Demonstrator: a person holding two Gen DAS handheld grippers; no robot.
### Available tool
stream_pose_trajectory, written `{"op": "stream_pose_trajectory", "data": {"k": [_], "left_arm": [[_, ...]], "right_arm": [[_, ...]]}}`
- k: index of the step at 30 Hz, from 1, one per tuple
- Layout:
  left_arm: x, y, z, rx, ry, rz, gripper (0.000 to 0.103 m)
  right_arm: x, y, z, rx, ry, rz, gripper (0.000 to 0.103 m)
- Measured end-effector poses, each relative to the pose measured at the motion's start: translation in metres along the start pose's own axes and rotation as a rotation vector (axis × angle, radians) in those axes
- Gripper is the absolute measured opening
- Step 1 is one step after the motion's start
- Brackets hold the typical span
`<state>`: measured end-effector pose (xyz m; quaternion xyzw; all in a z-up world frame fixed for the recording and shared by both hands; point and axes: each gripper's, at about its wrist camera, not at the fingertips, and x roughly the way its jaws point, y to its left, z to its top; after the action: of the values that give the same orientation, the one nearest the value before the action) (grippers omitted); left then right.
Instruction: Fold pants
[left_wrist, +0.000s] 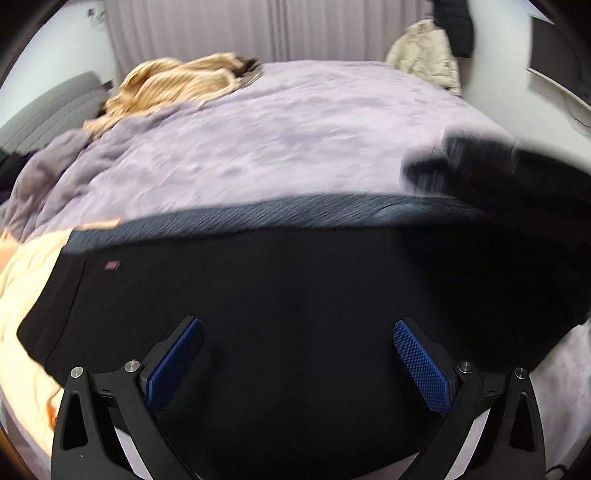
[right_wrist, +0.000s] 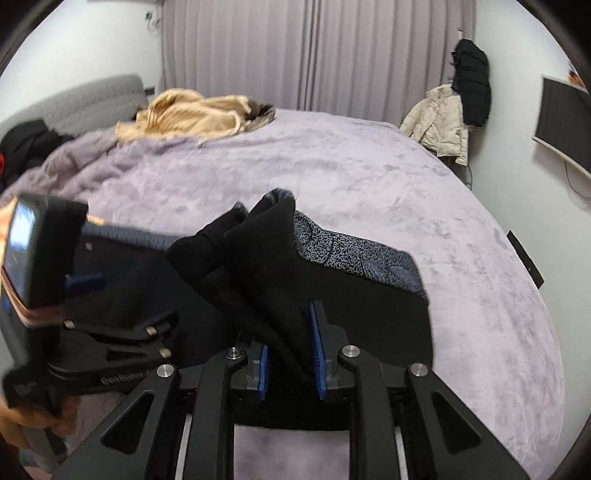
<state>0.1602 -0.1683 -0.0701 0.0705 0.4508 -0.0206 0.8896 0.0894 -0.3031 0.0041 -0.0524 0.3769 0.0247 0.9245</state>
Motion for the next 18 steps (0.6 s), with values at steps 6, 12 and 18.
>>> {"op": "stream_pose_trajectory", "data": {"k": [6,12,18], "left_arm": [[0.003,0.031,-0.018,-0.061,0.040,-0.008,0.103],[-0.011,0.032,-0.015,-0.045,0.025,-0.070,0.103],[-0.024,0.013,-0.001,-0.033,0.034,-0.221,0.103]], "right_arm": [[0.027,0.089,-0.034,-0.384,0.063,-0.292,0.040],[-0.051,0.051,-0.015,-0.138,-0.009,-0.039,0.058],[-0.030,-0.093,-0.054,0.730,0.094,0.520,0.043]]}}
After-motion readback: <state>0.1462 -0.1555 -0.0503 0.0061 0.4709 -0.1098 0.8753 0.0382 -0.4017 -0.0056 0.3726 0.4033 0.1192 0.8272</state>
